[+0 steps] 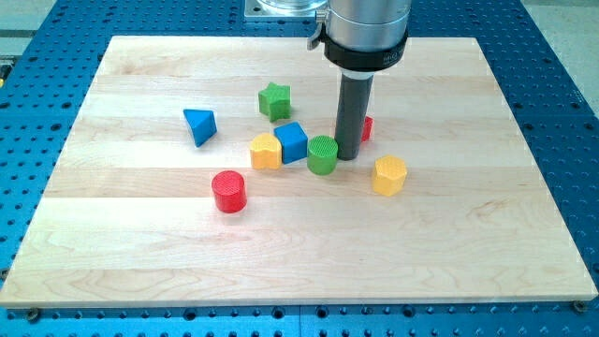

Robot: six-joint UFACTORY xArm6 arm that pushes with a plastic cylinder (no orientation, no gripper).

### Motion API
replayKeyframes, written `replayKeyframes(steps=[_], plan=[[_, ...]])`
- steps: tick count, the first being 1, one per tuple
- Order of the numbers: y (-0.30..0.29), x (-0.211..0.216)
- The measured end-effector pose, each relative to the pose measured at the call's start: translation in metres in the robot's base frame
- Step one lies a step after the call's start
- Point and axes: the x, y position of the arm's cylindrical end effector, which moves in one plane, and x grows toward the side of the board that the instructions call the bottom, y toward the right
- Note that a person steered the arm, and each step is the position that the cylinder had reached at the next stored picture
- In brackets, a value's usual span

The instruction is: Place the green circle into the green star

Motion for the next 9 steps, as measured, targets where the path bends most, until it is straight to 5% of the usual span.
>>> replayKeyframes(steps=[4, 9], plan=[[-0.019, 0.096], [-0.02, -0.023]])
